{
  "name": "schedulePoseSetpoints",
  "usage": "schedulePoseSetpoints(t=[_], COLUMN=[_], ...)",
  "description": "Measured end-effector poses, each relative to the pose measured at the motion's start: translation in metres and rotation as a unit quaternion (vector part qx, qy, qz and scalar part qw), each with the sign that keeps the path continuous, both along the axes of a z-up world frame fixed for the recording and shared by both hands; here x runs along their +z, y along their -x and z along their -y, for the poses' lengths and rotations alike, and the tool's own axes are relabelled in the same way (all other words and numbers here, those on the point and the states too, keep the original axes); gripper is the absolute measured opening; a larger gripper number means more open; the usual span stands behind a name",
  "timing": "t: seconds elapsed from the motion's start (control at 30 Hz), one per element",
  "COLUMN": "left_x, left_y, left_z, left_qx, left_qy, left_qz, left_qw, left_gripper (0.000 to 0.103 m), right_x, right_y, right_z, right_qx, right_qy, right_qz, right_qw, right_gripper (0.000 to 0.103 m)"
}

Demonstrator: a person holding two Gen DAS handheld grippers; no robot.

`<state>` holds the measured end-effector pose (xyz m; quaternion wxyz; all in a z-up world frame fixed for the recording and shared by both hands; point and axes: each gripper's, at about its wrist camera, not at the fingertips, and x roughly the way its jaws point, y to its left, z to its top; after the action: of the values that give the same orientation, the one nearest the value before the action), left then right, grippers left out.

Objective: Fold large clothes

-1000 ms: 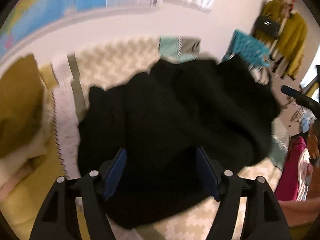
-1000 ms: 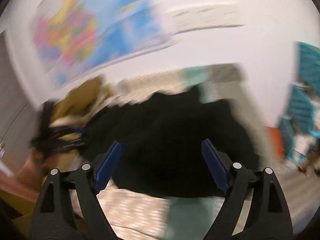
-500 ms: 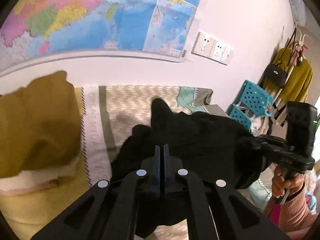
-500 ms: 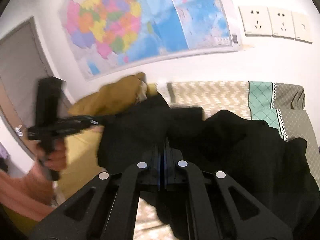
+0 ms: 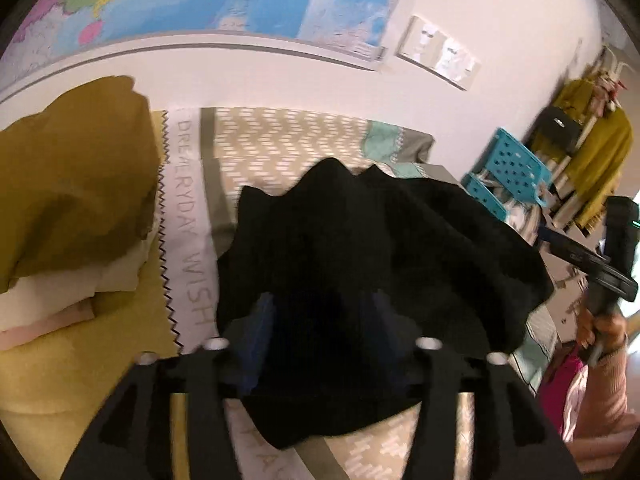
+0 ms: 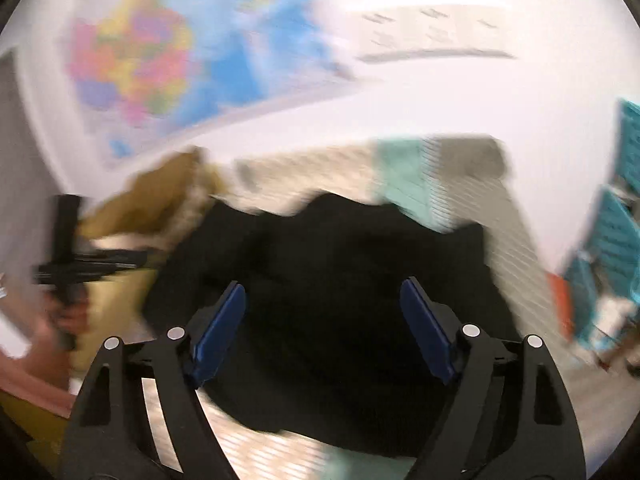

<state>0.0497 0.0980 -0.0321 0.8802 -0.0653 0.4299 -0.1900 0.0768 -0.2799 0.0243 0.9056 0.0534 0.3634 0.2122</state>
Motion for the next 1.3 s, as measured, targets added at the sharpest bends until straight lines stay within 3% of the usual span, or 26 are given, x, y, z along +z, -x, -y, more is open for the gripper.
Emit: schedulePoseSetpoints(t=[0.17, 0.2, 0.23, 0.27, 0.3, 0.33, 0.4, 0.5, 0.57, 0.7, 0.8, 0.87, 0.9, 0.93, 0.97, 1.1, 1.27, 1.3], left_x=[-0.015, -0.021, -0.029, -0.033, -0.035, -0.035, -0.031, -0.018, -0.01, -0.024, -0.034, -0.029, -0.025, -0.019, -0.015, 0.001, -0.002, -0.006], left_y=[0.01, 0.009, 0.005, 0.002, -0.002, -0.007, -0.016, -0.021, -0.021, -0.025, -0.024, -0.022, -0.021, -0.02, -0.02, -0.019, -0.033, -0.036], left_z=[0.032, 0.037, 0.042, 0.045, 0.046, 0.044, 0.036, 0.02, 0.014, 0.018, 0.024, 0.02, 0.016, 0.011, 0.008, 0.006, 0.036, 0.043], left_qx=[-0.05, -0.054, -0.052, -0.048, -0.045, -0.033, -0.013, 0.013, 0.02, 0.007, 0.005, 0.011, 0.015, 0.021, 0.021, 0.011, -0.019, -0.023], left_qy=[-0.039, -0.043, -0.054, -0.059, -0.062, -0.061, -0.054, -0.035, -0.039, -0.046, -0.077, -0.07, -0.064, -0.055, -0.048, -0.03, -0.056, -0.066], left_qz=[-0.012, -0.02, -0.028, -0.027, -0.024, -0.025, -0.03, -0.021, -0.003, -0.03, -0.039, -0.033, -0.029, -0.022, -0.019, -0.004, -0.006, -0.011], left_qw=[0.9979, 0.9974, 0.9968, 0.9967, 0.9968, 0.9973, 0.998, 0.9991, 0.999, 0.9984, 0.9963, 0.997, 0.9974, 0.998, 0.9984, 0.9995, 0.9982, 0.9975], left_gripper=[0.068, 0.068, 0.066, 0.059, 0.042, 0.033, 0.004, 0.003, 0.003, 0.005, 0.017, 0.02, 0.03, 0.037, 0.046, 0.053, 0.06, 0.06], right_x=[-0.039, -0.046, -0.051, -0.054, -0.058, -0.059, -0.047, -0.012, -0.007, -0.057, -0.073, -0.061, -0.048, -0.039, -0.025, -0.004, -0.029, -0.039], right_y=[-0.016, -0.023, -0.026, -0.027, -0.028, -0.028, -0.025, -0.011, -0.014, -0.04, -0.041, -0.034, -0.027, -0.019, -0.01, -0.001, -0.034, -0.046], right_z=[0.011, 0.005, 0.001, -0.001, -0.005, -0.002, 0.007, 0.04, 0.072, 0.069, 0.061, 0.064, 0.067, 0.067, 0.064, 0.028, -0.041, -0.054], right_qx=[-0.026, -0.027, -0.027, -0.028, -0.032, -0.036, -0.052, -0.122, -0.166, -0.159, -0.158, -0.164, -0.166, -0.166, -0.163, -0.073, -0.003, 0.014], right_qy=[0.06, 0.081, 0.099, 0.122, 0.146, 0.149, 0.144, 0.112, 0.06, 0.092, 0.1, 0.079, 0.058, 0.047, 0.042, 0.03, 0.092, 0.101], right_qz=[-0.049, -0.053, -0.052, -0.049, -0.049, -0.05, -0.033, 0.025, 0.02, -0.053, -0.067, -0.056, -0.039, -0.023, 0.0, 0.023, -0.014, -0.033], right_qw=[0.997, 0.995, 0.993, 0.991, 0.988, 0.987, 0.988, 0.986, 0.984, 0.982, 0.98, 0.982, 0.984, 0.985, 0.986, 0.997, 0.996, 0.994], right_gripper=[0.075, 0.067, 0.049, 0.037, 0.02, 0.01, 0.004, 0.003, 0.003, 0.003, 0.006, 0.024, 0.052, 0.07, 0.072, 0.074, 0.074, 0.069])
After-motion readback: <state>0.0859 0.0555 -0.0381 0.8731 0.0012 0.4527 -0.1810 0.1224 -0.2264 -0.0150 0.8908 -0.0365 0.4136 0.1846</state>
